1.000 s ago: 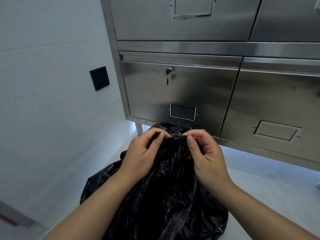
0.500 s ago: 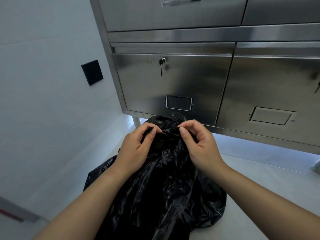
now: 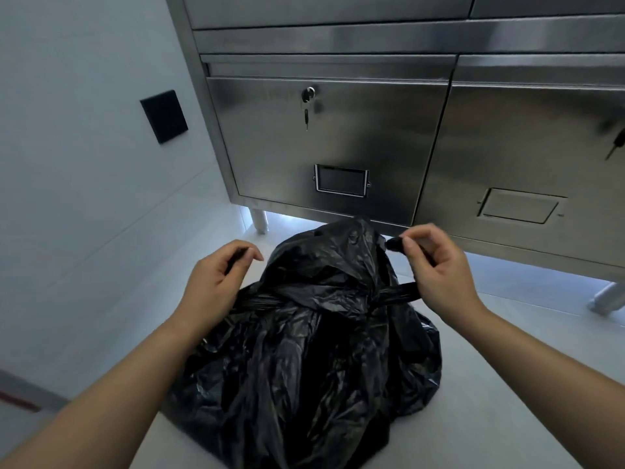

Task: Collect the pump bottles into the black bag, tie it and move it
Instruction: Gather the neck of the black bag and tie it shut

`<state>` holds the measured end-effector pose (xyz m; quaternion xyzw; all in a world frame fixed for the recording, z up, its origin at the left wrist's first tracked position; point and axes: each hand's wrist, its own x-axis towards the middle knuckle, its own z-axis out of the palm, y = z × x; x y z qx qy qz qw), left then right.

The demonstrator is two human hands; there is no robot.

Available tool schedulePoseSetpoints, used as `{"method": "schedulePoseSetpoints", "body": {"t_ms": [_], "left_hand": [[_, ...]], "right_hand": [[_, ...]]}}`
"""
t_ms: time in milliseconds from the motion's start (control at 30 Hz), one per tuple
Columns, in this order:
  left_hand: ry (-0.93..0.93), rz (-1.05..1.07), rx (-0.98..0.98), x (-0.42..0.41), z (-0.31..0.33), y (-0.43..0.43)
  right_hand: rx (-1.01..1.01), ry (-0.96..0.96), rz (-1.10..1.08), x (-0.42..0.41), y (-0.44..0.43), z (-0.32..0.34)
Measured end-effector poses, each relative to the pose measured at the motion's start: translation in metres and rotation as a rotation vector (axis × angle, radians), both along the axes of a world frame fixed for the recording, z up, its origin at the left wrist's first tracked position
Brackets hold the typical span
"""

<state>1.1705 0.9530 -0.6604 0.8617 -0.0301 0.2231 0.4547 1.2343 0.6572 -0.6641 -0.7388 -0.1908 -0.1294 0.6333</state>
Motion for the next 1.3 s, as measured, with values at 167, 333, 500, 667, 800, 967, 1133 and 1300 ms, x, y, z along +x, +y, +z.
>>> {"method": "schedulePoseSetpoints", "body": {"t_ms": [167,333,500,667,800,967,1133,1300], "left_hand": [[-0.060,-0.124,-0.200,0.010,0.030,-0.035],[-0.095,-0.053,-0.161,0.007,0.021,-0.041],[0.005,0.259,-0.299,-0.002,-0.009,-0.019],[0.114,0.243,-0.273,-0.006,-0.021,-0.024],[0.071,0.172,-0.388,-0.002,-0.011,-0.037],[-0.024,0.129,-0.368,0.002,0.003,-0.050],[-0.125,0.207,-0.324,0.005,0.015,-0.062],[-0.091,0.207,-0.294,0.003,0.012,-0.062]], "right_hand": [[0.253,-0.028,0.081,-0.009,0.020,0.025],[0.279,-0.030,0.111,-0.014,0.037,0.027],[0.279,0.239,-0.056,-0.013,0.023,-0.012],[0.242,0.292,-0.045,-0.019,0.036,-0.018],[0.187,0.217,0.012,-0.024,0.047,-0.008],[0.222,0.174,0.180,-0.029,0.055,0.005],[0.156,0.153,0.180,-0.035,0.066,0.012],[0.199,0.152,0.198,-0.037,0.069,0.014]]}}
